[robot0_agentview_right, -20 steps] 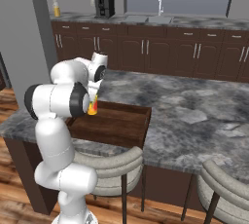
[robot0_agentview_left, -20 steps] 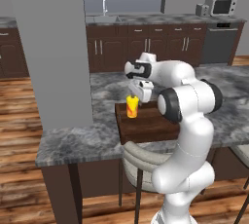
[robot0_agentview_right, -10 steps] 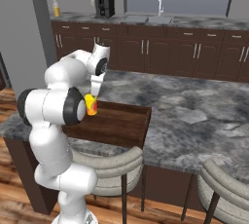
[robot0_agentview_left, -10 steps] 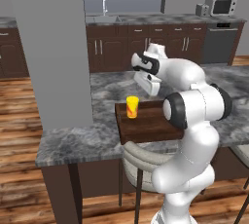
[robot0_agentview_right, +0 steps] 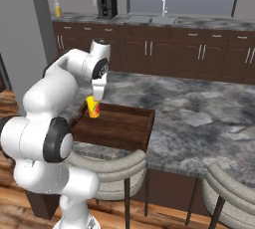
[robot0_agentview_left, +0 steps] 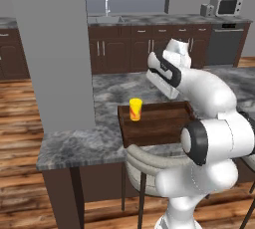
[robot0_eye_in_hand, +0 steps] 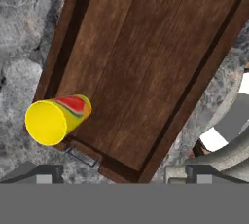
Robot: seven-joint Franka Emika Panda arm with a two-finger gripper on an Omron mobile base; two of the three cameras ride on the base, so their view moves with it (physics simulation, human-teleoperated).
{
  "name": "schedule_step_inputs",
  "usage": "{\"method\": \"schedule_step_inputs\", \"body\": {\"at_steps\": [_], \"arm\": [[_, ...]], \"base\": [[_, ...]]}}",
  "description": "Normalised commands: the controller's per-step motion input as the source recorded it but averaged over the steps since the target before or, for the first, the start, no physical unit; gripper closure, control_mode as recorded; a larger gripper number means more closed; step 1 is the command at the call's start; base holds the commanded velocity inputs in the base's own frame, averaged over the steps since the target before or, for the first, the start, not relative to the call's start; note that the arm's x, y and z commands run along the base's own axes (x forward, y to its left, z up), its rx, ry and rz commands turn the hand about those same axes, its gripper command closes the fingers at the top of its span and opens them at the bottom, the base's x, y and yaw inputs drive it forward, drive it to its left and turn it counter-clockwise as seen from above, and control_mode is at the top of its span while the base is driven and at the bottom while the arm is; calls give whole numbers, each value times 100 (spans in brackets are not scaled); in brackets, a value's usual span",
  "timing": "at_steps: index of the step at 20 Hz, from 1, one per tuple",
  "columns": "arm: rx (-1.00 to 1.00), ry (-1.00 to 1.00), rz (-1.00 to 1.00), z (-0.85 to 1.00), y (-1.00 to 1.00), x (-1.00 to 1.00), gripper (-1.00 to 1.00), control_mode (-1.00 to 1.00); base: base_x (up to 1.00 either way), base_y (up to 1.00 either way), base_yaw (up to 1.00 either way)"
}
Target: There is a tray on the dining counter. Grab the cup, mug, and pitcher and place them on the tray. The pitcher may be placed next to the tray if it cannot fit the tray.
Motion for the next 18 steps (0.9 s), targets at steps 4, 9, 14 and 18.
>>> {"method": "schedule_step_inputs", "body": {"at_steps": [4, 9, 14, 18], "arm": [[-8, -21, 15, 31, -19, -100, -100, -100], [-11, -20, 15, 46, -13, -100, -100, -100], [-14, -6, 15, 48, -7, -80, -100, -100], [-16, -2, 20, 29, -6, -69, -100, -100]], "base": [[0, 0, 0], [0, 0, 0], [0, 0, 0], [0, 0, 0]]}}
